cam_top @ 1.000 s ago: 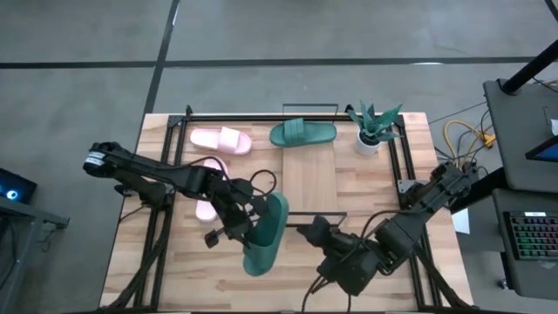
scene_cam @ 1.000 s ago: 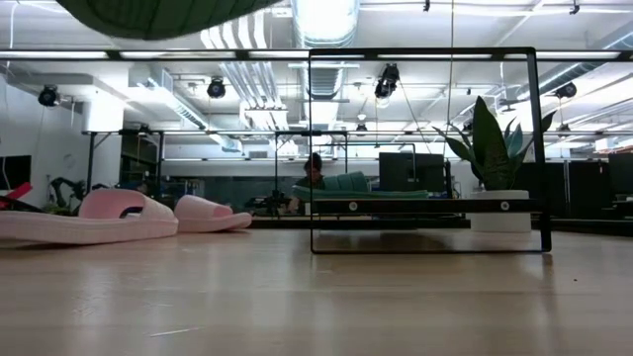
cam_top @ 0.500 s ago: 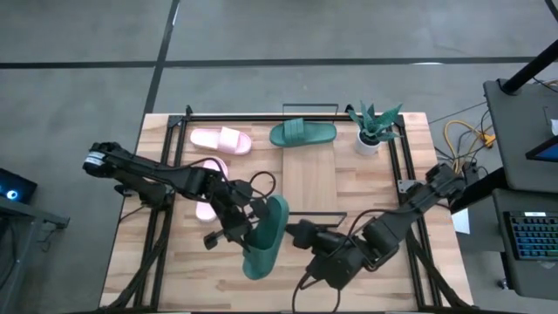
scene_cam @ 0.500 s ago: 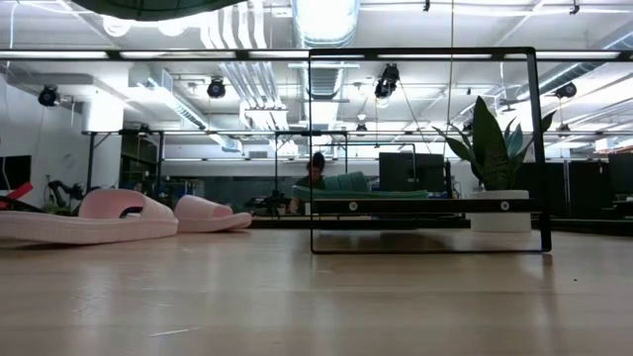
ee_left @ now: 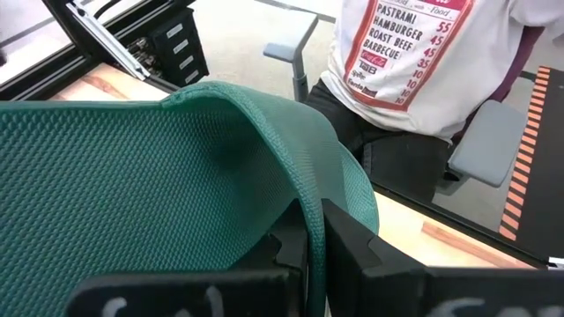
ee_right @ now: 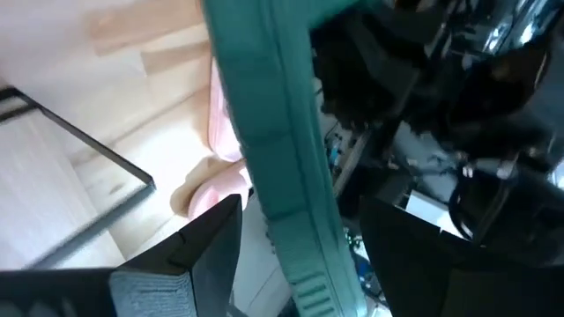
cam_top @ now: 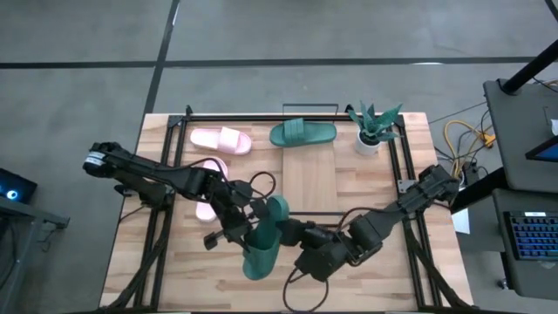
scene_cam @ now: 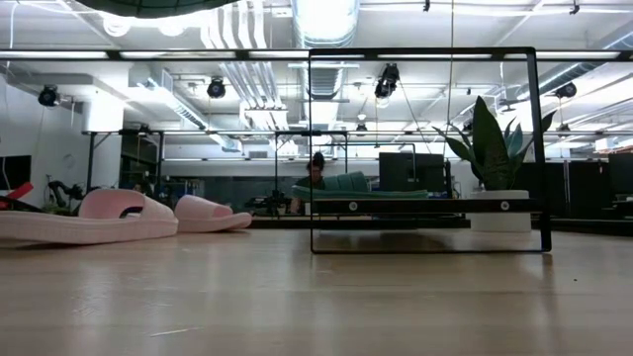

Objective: Pick and place slides into the shelf
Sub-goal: Put the green slipper on the shelf

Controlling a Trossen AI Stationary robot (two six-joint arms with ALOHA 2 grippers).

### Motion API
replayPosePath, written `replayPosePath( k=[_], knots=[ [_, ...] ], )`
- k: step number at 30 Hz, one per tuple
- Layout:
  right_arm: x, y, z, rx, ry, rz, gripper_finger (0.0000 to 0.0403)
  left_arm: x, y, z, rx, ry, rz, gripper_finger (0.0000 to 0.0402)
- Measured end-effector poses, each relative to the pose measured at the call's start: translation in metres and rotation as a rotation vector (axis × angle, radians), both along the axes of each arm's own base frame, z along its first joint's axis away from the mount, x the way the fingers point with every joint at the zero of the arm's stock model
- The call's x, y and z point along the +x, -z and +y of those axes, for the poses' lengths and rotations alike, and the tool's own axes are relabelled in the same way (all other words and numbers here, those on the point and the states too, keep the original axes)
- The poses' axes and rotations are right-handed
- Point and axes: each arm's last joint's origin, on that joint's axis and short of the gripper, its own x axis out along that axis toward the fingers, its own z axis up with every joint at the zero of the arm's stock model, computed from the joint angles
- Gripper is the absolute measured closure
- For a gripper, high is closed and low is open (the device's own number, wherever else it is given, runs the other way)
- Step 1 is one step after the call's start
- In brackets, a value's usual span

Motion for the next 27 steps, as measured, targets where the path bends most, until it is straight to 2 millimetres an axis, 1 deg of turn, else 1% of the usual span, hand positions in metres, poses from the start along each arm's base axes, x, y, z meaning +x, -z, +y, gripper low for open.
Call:
replayPosePath(
  k=[5, 10, 12, 15, 21, 22, 25, 27],
  knots=[
    [0.005, -0.001, -0.01, 0.004, 0.03, -0.009, 0.0183, 0.0, 0.0, 0.0, 0.0, 0.0, 0.002, 0.0402],
    [0.008, -0.001, -0.014, 0.003, 0.041, -0.008, 0.0185, 0.0, 0.0, 0.0, 0.0, 0.001, 0.004, 0.0402],
    [0.009, 0.0, -0.015, 0.008, 0.046, -0.007, 0.0193, 0.0, 0.001, 0.0, 0.001, 0.001, 0.005, 0.0402],
    [0.009, 0.001, -0.015, 0.008, 0.048, -0.006, 0.0224, 0.0, 0.001, 0.0, 0.001, 0.001, 0.006, 0.0402],
    [0.007, 0.003, -0.015, -0.005, 0.043, 0.019, 0.0329, 0.0, 0.001, 0.0, -0.002, 0.006, 0.006, 0.0402],
    [0.007, 0.004, -0.016, -0.01, 0.043, 0.029, 0.0341, 0.0, 0.001, 0.0, -0.002, 0.005, 0.005, 0.0402],
    [0.006, 0.004, -0.016, -0.005, 0.052, 0.035, 0.0342, 0.0, 0.0, 0.0, -0.001, 0.001, 0.004, 0.04],
    [0.006, 0.005, -0.016, 0.013, 0.066, 0.028, 0.0342, 0.0, 0.0, 0.0, -0.002, 0.002, 0.0, 0.039]
  ],
)
